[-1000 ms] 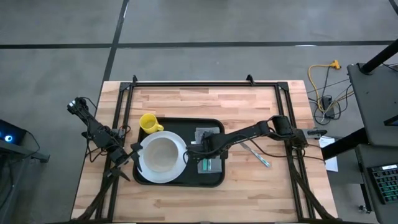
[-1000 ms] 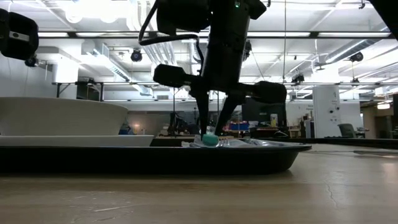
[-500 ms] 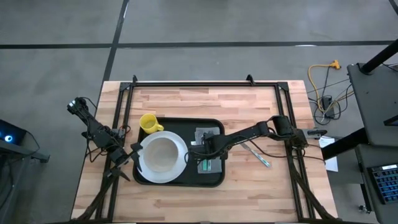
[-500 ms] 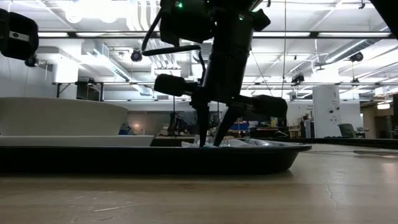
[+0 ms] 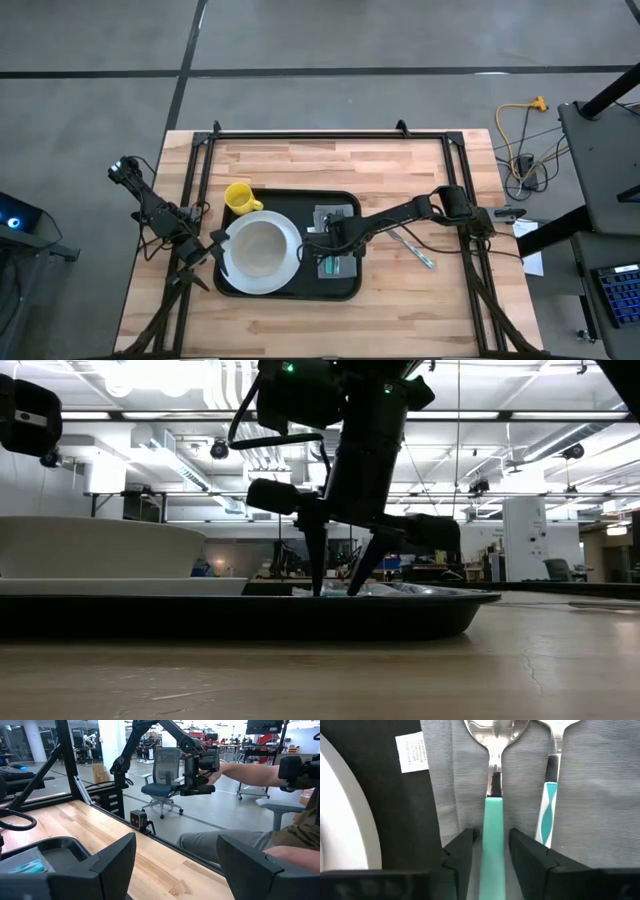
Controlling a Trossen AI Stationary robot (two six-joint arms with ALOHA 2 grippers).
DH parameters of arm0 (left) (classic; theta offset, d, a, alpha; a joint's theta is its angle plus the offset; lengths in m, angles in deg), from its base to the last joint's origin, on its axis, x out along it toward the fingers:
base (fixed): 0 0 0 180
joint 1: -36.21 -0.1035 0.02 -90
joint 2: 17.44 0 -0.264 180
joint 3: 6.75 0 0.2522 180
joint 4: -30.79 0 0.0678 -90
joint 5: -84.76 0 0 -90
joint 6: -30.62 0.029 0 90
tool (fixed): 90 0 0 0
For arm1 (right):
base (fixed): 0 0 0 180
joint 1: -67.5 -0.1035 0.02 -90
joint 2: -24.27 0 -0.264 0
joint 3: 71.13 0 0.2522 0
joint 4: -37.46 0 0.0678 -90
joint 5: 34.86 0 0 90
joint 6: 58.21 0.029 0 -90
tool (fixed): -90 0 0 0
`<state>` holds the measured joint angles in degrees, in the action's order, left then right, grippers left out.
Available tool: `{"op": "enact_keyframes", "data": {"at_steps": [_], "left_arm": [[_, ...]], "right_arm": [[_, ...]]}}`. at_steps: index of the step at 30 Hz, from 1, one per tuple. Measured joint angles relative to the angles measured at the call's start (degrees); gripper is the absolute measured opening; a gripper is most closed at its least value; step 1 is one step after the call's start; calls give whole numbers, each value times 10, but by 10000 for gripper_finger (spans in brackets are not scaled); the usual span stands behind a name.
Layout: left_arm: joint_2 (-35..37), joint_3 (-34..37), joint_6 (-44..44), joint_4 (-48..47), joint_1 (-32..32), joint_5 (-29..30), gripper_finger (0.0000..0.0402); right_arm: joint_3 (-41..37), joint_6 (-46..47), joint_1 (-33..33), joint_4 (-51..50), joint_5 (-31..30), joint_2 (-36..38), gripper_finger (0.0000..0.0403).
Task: Set up tray
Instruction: Put the green spoon on the gray napkin to the left of the white and blue fork
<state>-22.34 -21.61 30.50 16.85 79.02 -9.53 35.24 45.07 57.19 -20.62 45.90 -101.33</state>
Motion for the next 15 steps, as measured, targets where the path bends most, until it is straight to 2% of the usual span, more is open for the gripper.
{"op": "enact_keyframes", "data": {"at_steps": [6, 15], "left_arm": [[0, 0, 0, 0, 0, 0, 255], [0, 0, 0, 0, 0, 0, 255]], "right_arm": [[3, -4, 1, -1, 0, 0, 138], [10, -7, 3, -5, -10, 0, 124]]}}
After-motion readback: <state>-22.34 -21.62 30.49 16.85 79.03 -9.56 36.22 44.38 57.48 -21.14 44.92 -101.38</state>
